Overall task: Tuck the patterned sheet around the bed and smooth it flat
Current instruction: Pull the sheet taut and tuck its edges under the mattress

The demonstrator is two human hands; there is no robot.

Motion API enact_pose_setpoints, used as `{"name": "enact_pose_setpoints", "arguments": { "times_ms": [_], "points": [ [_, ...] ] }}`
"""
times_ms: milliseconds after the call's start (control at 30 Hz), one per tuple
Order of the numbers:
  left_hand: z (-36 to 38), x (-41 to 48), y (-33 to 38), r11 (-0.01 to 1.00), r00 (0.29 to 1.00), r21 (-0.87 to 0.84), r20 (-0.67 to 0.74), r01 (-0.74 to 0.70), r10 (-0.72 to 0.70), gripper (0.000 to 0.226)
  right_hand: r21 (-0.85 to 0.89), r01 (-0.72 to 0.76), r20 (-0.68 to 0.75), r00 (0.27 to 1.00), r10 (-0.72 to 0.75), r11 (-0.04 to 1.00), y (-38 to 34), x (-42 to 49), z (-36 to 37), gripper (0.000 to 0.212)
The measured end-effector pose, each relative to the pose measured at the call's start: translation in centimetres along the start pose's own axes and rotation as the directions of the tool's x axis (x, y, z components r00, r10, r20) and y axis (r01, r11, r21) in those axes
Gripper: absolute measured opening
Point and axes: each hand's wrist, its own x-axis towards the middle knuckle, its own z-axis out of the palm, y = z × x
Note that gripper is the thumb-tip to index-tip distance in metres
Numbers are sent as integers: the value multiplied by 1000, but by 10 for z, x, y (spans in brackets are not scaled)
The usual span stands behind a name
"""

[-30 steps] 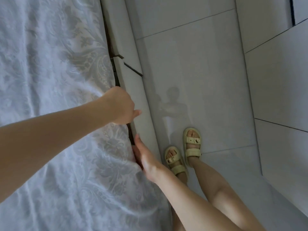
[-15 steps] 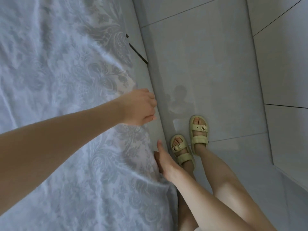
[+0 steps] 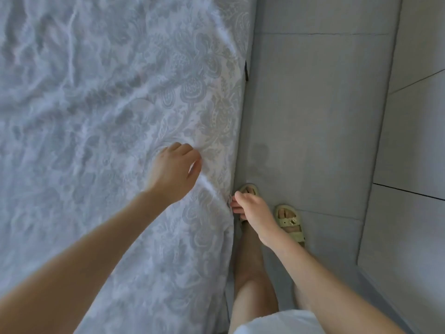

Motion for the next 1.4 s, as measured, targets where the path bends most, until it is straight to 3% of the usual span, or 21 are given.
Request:
{"name": "enact_pose_setpoints", "arguments": {
  "times_ms": [67, 100, 200, 333, 467, 567, 667, 733, 767, 800, 833, 867, 933, 967, 1000, 1033, 1133, 1200, 1300, 1400],
  "points": [
    [6, -41, 5, 956, 956, -96, -74, 278, -285, 32, -196, 85, 20, 996, -82, 977, 3, -17, 1, 55],
    [9, -64, 7, 894, 896, -148, -81, 423, -437, 28, -274, 113, 50, 993, -103, 955, 6, -24, 1, 58],
    [23, -135, 20, 622, 637, -271, -40, 735, -770, 29, -452, 100, 98, 993, -62, 886, 16, -41, -2, 29],
    [55, -235, 43, 248, 290, -397, 47, 884, -956, 34, -649, 171, 168, 983, -80, 741, 28, -59, 8, 20],
    [88, -325, 69, -139, -95, -467, 116, 873, -989, 33, -780, 291, 313, 948, -57, 554, 46, -79, 46, 23],
    [120, -388, 84, -423, -362, -500, 220, 756, -906, 27, -806, 273, 304, 952, -29, 526, 70, -88, 81, 44],
    [158, -445, 102, -651, -548, -472, 354, 595, -758, 27, -851, 167, 235, 969, 78, 499, 100, -101, 111, 49],
    [183, -474, 118, -808, -628, -356, 508, 470, -590, 43, -898, 139, 219, 964, 152, 417, 124, -113, 126, 45],
    [194, -485, 128, -870, -631, -317, 599, 377, -492, 52, -921, 155, 228, 958, 174, 357, 139, -120, 133, 42],
    [202, -493, 138, -923, -582, -307, 716, 233, -385, 59, -938, 183, 245, 951, 188, 294, 153, -128, 140, 38],
    [207, -495, 148, -958, -471, -286, 841, 30, -266, 62, -947, 220, 267, 943, 197, 232, 168, -135, 147, 34],
    [212, -497, 158, -957, -300, -213, 943, -199, -148, 64, -948, 274, 302, 934, 190, 160, 183, -141, 154, 31],
    [221, -497, 171, -829, 85, 23, 996, -559, -30, 68, -908, 420, 415, 901, 124, -11, 208, -154, 167, 31],
    [225, -497, 174, -749, 224, 123, 974, -651, -34, 67, -865, 494, 487, 868, 93, -87, 217, -161, 175, 30],
    [227, -497, 173, -683, 315, 194, 947, -705, -57, 63, -810, 565, 561, 825, 73, -156, 223, -168, 183, 27],
    [230, -499, 170, -629, 363, 236, 928, -741, -80, 57, -749, 623, 628, 776, 60, -227, 229, -174, 191, 25],
    [240, -499, 158, -526, 376, 271, 921, -806, -102, 38, -563, 710, 753, 651, 90, -423, 240, -183, 217, 26],
    [243, -498, 152, -491, 331, 230, 935, -840, -129, 29, -466, 731, 783, 603, 153, -498, 244, -186, 233, 25],
    [246, -506, 159, -497, 104, 28, 987, -867, -126, 19, -345, 735, 808, 549, 213, -584, 251, -192, 260, 25],
    [248, -507, 186, -540, -153, -201, 979, -817, -133, 32, -198, 729, 857, 453, 245, -655, 263, -195, 286, 25]
  ]
}}
